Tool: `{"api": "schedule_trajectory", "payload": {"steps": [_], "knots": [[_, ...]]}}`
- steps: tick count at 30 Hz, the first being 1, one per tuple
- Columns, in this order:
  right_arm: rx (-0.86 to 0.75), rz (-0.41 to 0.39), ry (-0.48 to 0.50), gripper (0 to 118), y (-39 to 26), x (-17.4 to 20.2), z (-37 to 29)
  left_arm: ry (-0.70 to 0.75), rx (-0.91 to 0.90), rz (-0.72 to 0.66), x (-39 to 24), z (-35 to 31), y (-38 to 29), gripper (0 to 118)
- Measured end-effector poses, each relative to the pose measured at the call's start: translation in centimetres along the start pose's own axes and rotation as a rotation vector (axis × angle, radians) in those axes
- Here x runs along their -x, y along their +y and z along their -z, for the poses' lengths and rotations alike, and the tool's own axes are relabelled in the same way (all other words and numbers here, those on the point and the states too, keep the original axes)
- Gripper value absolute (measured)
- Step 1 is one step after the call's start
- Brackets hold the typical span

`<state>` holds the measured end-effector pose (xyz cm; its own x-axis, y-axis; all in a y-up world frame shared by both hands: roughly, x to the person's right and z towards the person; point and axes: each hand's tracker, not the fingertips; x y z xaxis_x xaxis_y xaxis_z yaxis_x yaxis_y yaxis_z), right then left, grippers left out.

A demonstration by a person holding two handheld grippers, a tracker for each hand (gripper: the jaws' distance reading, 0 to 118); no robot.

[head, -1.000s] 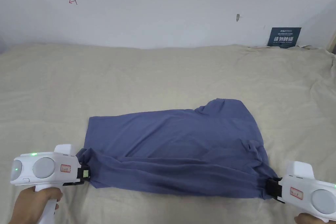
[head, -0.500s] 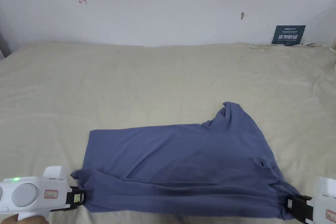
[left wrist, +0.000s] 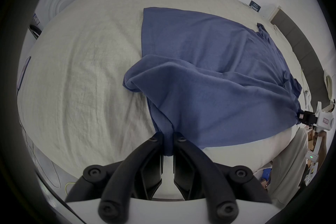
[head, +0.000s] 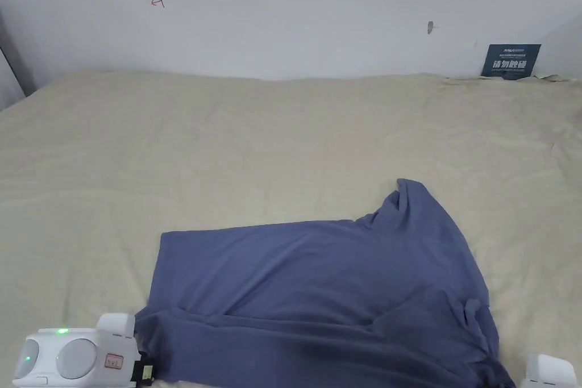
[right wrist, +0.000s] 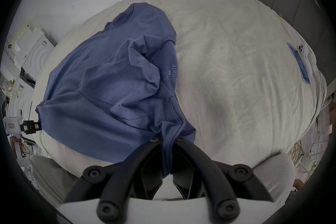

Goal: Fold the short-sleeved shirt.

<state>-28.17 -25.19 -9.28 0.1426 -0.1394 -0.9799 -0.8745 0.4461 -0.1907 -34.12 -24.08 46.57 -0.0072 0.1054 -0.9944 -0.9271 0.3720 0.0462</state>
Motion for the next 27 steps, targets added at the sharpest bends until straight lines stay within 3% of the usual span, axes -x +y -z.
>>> {"api": "schedule_trajectory", "payload": {"steps": [2, 3, 4, 6, 8, 10, 11, 17, 20, 22, 23, 24, 26, 27], "knots": [[-0.01, 0.002, 0.003, 7, 0.1, 0.0, -0.5, -0.005, -0.007, -0.028, 0.0, -0.4, 0.1, 10], [-0.006, 0.003, 0.006, 15, 0.4, 0.1, -0.9, -0.013, -0.018, -0.038, 0.0, -0.7, 0.1, 19], [-0.009, 0.001, 0.006, 30, 0.7, 0.3, -1.4, -0.012, -0.035, -0.034, -0.1, -1.1, 0.2, 32], [-0.076, -0.014, -0.011, 67, 1.4, 0.6, -2.7, 0.017, -0.063, -0.015, -0.4, -1.7, 0.5, 72], [-0.13, -0.033, 0.003, 71, 2.5, 0.9, -4.0, 0.051, -0.093, 0.006, -1.0, -2.6, 1.0, 79], [-0.2, -0.048, 0.011, 84, 3.8, 1.6, -5.7, 0.076, -0.146, 0.012, -1.5, -4.0, 1.7, 109], [-0.235, -0.052, 0.011, 86, 4.2, 2.3, -6.8, 0.076, -0.183, 0.013, -1.7, -4.8, 2.1, 114], [-0.437, -0.082, 0.03, 104, 7.8, 4.5, -10.6, 0.076, -0.372, -0.014, -2.9, -8.9, 5.4, 114], [-0.526, -0.118, 0.013, 103, 9.2, 5.9, -11.5, 0.086, -0.456, -0.013, -3.6, -10.1, 7.0, 113], [-0.589, -0.123, 0.011, 102, 9.9, 6.6, -11.9, 0.062, -0.521, -0.022, -3.9, -10.6, 7.9, 106], [-0.598, -0.12, 0.019, 97, 10.3, 6.8, -11.9, 0.053, -0.551, -0.031, -4.1, -10.8, 8.4, 95], [-0.615, -0.121, 0.028, 83, 10.7, 7.1, -12.1, 0.048, -0.574, -0.036, -4.3, -11.0, 8.7, 75], [-0.653, -0.119, 0.027, 46, 11.4, 7.8, -12.1, 0.043, -0.597, -0.035, -4.7, -11.0, 9.5, 42], [-0.669, -0.126, 0.022, 20, 11.8, 8.1, -12.0, 0.046, -0.616, -0.034, -4.9, -10.8, 9.8, 28]]}}
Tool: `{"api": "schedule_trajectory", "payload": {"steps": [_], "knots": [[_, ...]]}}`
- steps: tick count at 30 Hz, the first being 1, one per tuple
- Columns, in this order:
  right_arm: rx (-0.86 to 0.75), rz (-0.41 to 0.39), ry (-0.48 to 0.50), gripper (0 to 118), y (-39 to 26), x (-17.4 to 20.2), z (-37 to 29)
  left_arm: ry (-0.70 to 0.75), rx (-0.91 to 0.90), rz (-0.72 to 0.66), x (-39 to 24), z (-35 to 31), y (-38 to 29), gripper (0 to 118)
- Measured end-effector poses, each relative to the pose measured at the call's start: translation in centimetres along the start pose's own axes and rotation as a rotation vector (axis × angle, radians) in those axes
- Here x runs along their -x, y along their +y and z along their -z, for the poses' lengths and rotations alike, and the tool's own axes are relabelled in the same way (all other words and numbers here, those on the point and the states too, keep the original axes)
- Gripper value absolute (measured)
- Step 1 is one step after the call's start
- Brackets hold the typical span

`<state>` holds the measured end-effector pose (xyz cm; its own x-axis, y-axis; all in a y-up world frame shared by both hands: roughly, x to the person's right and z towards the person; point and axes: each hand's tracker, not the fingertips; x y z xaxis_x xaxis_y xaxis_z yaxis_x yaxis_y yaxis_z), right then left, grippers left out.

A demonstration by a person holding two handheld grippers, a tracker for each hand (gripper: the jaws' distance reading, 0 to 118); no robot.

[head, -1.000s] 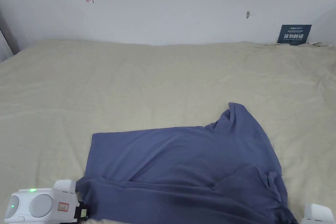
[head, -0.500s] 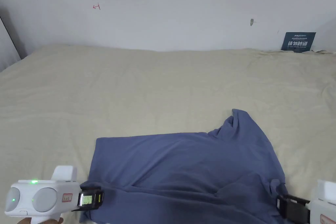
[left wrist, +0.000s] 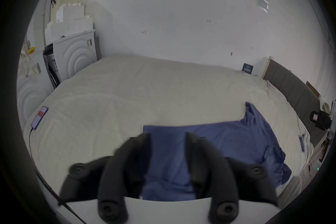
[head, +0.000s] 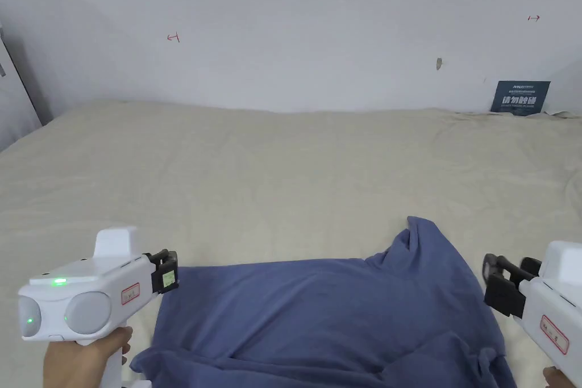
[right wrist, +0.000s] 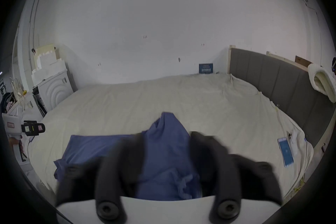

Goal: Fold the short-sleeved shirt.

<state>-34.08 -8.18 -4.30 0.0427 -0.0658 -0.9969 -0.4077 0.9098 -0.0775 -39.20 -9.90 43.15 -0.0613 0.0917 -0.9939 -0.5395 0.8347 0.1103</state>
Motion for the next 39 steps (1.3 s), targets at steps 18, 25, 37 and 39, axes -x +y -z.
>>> {"api": "schedule_trajectory", "payload": {"steps": [18, 25, 37, 39], "knots": [[-0.049, -0.067, 0.004, 0, 2.2, 3.2, 8.6, -0.013, 0.167, 0.089, 0.6, 15.0, 3.0, 0], [-0.006, -0.06, 0.004, 0, 1.4, 3.3, 10.6, 0.02, 0.33, 0.019, 3.7, 22.3, 2.8, 2], [0.045, -0.059, -0.013, 0, 0.2, 2.5, 11.6, 0.062, 0.528, 0.008, 5.2, 26.5, 0.4, 91], [0.048, -0.058, -0.019, 0, 0.1, 2.3, 11.5, 0.055, 0.532, 0.014, 4.9, 26.5, -0.1, 68]]}}
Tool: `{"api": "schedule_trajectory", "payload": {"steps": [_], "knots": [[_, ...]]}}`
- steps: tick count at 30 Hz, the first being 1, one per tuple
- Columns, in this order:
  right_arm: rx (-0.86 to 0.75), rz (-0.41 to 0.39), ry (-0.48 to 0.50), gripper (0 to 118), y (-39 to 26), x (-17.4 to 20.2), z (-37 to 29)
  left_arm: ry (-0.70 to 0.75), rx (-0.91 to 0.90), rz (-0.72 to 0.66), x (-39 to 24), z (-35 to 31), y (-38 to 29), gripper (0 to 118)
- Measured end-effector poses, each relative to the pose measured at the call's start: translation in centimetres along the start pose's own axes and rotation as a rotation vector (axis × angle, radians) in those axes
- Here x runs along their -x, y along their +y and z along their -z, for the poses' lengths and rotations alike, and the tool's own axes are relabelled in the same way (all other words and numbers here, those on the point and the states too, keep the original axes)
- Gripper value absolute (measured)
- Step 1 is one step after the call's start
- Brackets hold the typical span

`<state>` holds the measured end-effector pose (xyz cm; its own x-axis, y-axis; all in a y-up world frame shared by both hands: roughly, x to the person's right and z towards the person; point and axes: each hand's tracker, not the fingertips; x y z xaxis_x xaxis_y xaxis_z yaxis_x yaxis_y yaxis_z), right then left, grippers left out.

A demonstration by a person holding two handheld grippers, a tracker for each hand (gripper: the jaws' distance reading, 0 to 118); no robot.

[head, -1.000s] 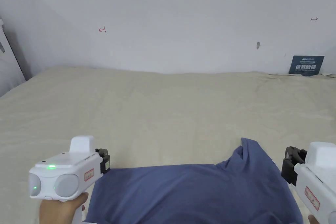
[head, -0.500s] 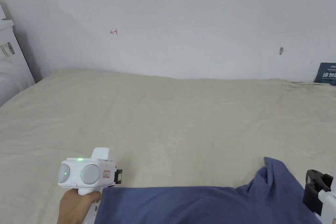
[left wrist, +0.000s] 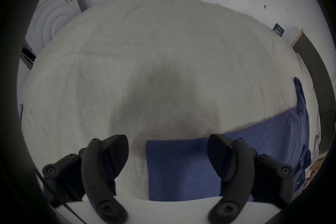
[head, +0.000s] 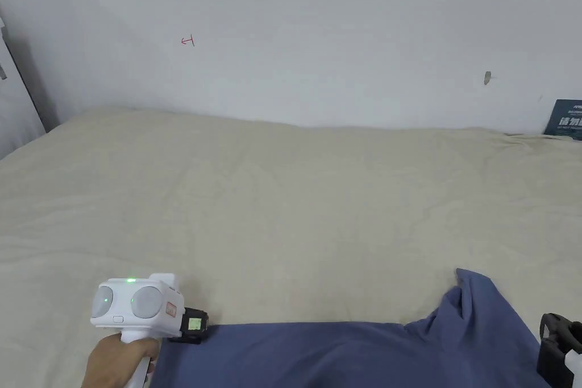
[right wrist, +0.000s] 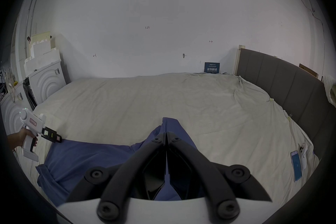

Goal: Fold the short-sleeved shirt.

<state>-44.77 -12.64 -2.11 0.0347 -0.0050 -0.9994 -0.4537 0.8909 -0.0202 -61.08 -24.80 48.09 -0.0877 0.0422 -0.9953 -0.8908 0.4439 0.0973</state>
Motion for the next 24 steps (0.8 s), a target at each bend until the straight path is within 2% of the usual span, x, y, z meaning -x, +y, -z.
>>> {"api": "schedule_trajectory", "payload": {"steps": [2, 3, 5, 6, 12, 21, 23, 24], "knots": [[0.006, -0.002, -0.003, 0, 0.0, -0.2, 0.1, 0.014, -0.012, 0.015, -0.4, -0.3, -0.3, 66], [0.009, 0.0, -0.002, 0, 0.0, -0.3, 0.1, -0.005, -0.019, 0.016, -0.4, -0.5, -0.3, 58], [0.018, 0.003, 0.0, 0, 0.0, -0.5, 0.5, -0.02, -0.027, 0.029, -0.8, -0.9, -0.2, 26], [0.02, 0.004, 0.0, 0, 0.1, -0.6, 0.7, -0.022, -0.029, 0.037, -1.0, -1.0, -0.1, 1], [0.061, 0.01, 0.007, 0, 1.3, -1.6, 4.7, -0.075, -0.098, 0.062, -1.6, -4.1, -0.8, 0], [0.217, -0.009, 0.001, 0, 2.4, -3.7, 15.5, -0.115, -0.166, 0.101, -1.8, -8.6, -2.7, 0], [0.248, -0.005, -0.012, 2, 2.5, -4.0, 17.3, -0.118, -0.172, 0.102, -1.7, -8.9, -2.8, 0], [0.267, 0.003, -0.01, 6, 2.5, -4.2, 18.2, -0.119, -0.173, 0.101, -1.6, -9.0, -2.9, 0]]}}
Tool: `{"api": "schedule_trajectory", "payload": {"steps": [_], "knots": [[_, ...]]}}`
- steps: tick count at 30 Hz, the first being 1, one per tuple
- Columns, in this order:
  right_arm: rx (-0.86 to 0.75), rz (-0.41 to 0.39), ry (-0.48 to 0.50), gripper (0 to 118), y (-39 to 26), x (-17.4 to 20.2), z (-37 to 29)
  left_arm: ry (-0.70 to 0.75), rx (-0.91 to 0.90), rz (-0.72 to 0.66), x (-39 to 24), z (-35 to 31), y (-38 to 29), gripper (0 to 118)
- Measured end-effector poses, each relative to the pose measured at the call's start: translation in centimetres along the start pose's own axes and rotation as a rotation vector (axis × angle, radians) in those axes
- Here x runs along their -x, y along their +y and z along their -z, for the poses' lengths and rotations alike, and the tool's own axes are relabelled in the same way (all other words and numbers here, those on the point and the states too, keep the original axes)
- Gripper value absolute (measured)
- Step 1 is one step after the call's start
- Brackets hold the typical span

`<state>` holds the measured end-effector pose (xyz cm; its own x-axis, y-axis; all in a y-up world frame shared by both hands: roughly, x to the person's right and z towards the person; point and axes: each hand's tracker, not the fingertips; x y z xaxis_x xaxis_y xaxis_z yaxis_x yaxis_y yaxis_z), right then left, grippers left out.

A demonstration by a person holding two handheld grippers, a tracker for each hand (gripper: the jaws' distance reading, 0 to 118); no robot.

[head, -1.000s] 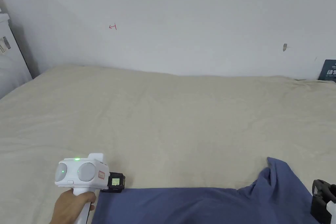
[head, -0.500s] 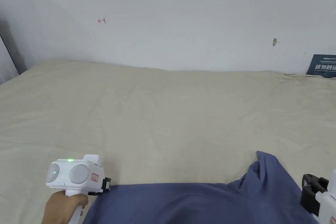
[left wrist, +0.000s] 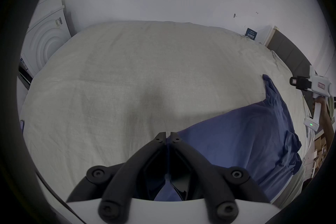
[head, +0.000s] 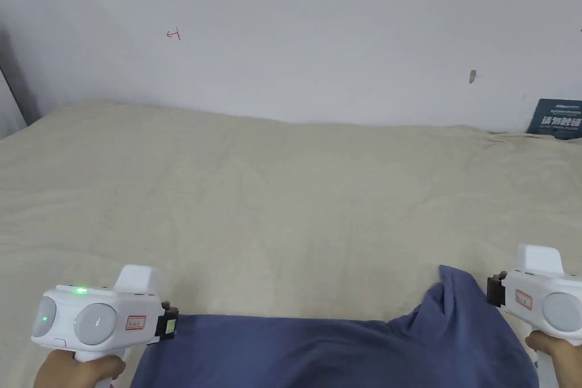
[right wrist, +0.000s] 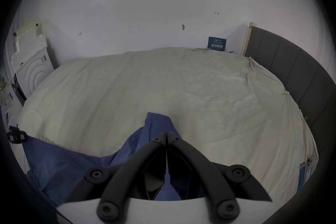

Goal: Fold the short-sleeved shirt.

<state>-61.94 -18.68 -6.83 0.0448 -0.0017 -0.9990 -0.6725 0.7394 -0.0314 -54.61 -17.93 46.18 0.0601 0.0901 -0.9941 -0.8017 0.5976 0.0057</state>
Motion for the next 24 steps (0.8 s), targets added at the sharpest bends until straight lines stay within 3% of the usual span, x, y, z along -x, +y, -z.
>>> {"api": "schedule_trajectory", "payload": {"steps": [4, 6, 8, 10, 14, 17, 18, 20, 22, 24], "knots": [[0.032, 0.03, -0.023, 46, 0.2, -0.6, 2.5, -0.002, 0.0, 0.001, 0.2, -0.3, -0.2, 0], [0.055, 0.046, -0.029, 74, -0.1, -0.5, 3.0, -0.006, -0.001, 0.0, 0.3, -0.4, -0.3, 0], [0.115, 0.046, -0.049, 79, -0.3, -0.6, 4.2, -0.008, -0.002, -0.001, 0.3, -0.4, -0.3, 0], [0.16, 0.06, -0.056, 101, -1.0, -0.2, 4.5, -0.011, -0.005, -0.004, 0.3, -0.6, -0.3, 0], [0.25, 0.046, -0.094, 103, -2.1, 0.1, 5.3, -0.018, -0.008, -0.006, 0.2, -0.9, -0.4, 0], [0.276, 0.071, -0.093, 99, -2.9, -0.1, 5.2, -0.018, -0.006, -0.006, 0.2, -0.9, -0.5, 0], [0.287, 0.07, -0.09, 83, -3.1, -0.1, 5.1, -0.02, -0.006, -0.007, 0.2, -0.9, -0.5, 0], [0.291, 0.072, -0.079, 32, -3.5, 0.0, 4.6, -0.02, -0.006, -0.01, 0.2, -1.0, -0.6, 0], [0.255, 0.095, -0.042, 3, -3.5, 0.0, 3.6, -0.02, -0.004, -0.011, 0.2, -1.1, -0.8, 0], [0.239, 0.089, -0.053, 2, -3.3, 0.2, 2.6, -0.017, -0.002, -0.013, 0.1, -1.1, -0.9, 0]]}}
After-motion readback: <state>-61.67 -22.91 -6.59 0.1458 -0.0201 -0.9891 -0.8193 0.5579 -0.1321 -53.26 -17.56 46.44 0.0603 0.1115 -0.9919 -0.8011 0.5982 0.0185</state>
